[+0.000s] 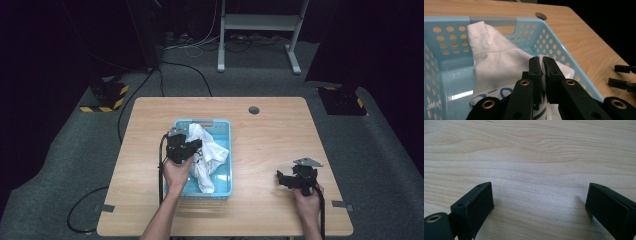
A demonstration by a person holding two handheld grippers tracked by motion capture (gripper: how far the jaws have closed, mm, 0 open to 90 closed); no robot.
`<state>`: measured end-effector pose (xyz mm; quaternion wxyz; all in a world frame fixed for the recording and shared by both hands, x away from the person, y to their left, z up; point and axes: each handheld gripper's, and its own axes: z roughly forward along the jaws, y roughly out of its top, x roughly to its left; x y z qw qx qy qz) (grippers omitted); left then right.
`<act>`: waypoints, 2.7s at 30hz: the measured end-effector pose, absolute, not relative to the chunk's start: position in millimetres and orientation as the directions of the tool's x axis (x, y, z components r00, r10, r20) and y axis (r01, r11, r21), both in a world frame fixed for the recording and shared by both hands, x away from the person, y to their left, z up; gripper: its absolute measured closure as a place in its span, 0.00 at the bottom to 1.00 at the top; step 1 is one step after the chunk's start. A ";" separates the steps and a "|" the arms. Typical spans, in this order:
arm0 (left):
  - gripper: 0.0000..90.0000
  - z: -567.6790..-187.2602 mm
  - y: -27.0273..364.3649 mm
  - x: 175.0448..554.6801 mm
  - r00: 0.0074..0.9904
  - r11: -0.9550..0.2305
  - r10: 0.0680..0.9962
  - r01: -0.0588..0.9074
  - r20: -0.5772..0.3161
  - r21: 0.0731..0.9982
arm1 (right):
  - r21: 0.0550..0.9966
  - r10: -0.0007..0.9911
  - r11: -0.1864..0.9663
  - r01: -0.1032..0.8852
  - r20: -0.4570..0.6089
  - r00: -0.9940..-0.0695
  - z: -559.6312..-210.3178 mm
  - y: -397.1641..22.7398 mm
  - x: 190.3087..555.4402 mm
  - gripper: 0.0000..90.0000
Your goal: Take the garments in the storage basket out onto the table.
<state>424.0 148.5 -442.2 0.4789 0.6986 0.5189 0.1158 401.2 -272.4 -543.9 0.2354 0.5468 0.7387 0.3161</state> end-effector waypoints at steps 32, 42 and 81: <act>0.94 -399.5 133.2 419.7 0.512 0.038 0.788 0.513 -0.342 0.857 | 0.724 0.957 0.201 0.660 -0.001 -0.291 -543.9 -272.4 401.2 0.08; 0.94 -390.9 125.3 422.2 0.532 0.042 0.772 0.503 -0.348 0.863 | 0.724 0.957 0.202 0.659 -0.001 -0.291 -543.9 -272.4 401.2 0.08; 0.94 -370.0 53.8 438.5 0.653 -0.044 0.690 0.469 -0.313 0.882 | 0.724 0.956 0.203 0.659 -0.002 -0.292 -543.9 -272.4 401.3 0.08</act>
